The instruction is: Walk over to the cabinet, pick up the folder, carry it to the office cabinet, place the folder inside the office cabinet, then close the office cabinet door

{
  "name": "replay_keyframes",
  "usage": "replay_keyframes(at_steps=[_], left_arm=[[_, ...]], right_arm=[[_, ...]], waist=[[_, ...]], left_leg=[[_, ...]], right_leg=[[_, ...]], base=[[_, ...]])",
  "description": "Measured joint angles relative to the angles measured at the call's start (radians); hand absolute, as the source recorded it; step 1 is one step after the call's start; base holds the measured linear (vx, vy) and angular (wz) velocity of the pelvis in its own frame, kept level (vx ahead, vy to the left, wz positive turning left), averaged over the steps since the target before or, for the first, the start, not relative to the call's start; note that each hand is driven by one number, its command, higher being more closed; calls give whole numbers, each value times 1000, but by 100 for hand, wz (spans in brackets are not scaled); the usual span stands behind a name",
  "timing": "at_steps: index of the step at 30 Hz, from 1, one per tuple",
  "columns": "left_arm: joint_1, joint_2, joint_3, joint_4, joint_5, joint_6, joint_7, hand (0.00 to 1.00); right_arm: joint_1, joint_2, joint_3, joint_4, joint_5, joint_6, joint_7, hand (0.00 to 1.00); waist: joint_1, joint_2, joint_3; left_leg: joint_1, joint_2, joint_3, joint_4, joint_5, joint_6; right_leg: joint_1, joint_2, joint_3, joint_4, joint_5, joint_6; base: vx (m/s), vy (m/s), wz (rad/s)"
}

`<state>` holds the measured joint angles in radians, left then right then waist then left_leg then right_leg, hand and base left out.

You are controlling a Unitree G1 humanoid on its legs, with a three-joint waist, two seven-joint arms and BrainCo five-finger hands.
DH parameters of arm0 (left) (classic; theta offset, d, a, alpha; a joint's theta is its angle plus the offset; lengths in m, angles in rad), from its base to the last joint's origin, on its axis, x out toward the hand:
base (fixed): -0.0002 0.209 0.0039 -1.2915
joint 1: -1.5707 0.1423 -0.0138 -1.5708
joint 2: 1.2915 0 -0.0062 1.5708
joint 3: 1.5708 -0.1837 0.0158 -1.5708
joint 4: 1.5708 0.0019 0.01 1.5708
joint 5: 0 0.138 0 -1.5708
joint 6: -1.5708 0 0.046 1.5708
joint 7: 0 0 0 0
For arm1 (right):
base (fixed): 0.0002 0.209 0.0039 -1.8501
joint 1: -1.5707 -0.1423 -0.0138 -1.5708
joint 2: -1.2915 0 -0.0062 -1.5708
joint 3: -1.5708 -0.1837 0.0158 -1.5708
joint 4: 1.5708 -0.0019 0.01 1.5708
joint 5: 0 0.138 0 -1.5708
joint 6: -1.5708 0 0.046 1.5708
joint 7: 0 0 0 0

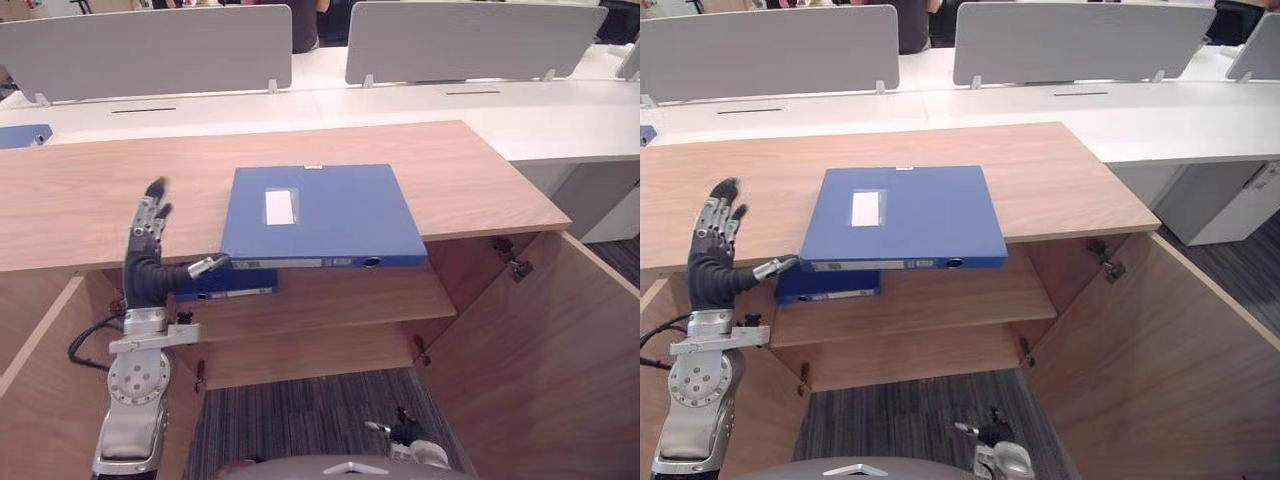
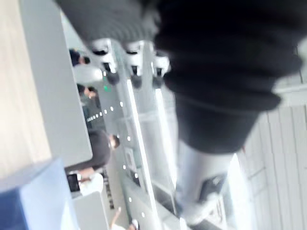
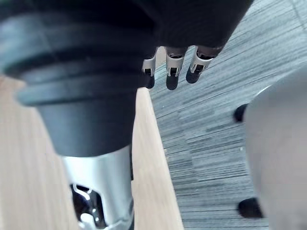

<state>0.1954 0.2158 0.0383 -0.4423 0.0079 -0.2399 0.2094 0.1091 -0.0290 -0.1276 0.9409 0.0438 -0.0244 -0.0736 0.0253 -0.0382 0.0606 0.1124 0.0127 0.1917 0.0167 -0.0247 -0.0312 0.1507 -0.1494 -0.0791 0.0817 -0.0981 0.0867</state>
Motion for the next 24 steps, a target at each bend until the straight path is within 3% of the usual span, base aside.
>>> replay_keyframes(at_steps=[5,8,17,24], left_arm=[[0,11,-69,45,88,2,3,0],[-13,79,-114,84,158,2,-1,0],[-65,239,-173,156,394,3,-17,0],[-109,276,-205,188,595,25,21,0]], right_arm=[[-6,-20,12,20,-2,-2,0,0],[-16,-31,29,19,-2,-3,-1,0],[-24,-42,46,30,-2,-3,-2,0],[-45,-45,48,58,-2,-3,-3,0]], waist=[[-12,25,-6],[-25,39,-14],[-28,21,-15],[-40,16,-12]], left_leg=[[7,2,0,-9,-3,-10],[50,-2,0,-99,51,-3],[62,-1,-1,-103,50,-6],[62,-2,-2,-103,50,-6]], right_leg=[[1,5,23,-1,-8,-10],[3,12,24,-17,-16,-24],[31,15,17,-49,-13,-22],[42,16,14,-70,-2,-22]], base=[[-21,-10,-2],[-35,-29,-4],[-11,-13,0],[0,0,0]])
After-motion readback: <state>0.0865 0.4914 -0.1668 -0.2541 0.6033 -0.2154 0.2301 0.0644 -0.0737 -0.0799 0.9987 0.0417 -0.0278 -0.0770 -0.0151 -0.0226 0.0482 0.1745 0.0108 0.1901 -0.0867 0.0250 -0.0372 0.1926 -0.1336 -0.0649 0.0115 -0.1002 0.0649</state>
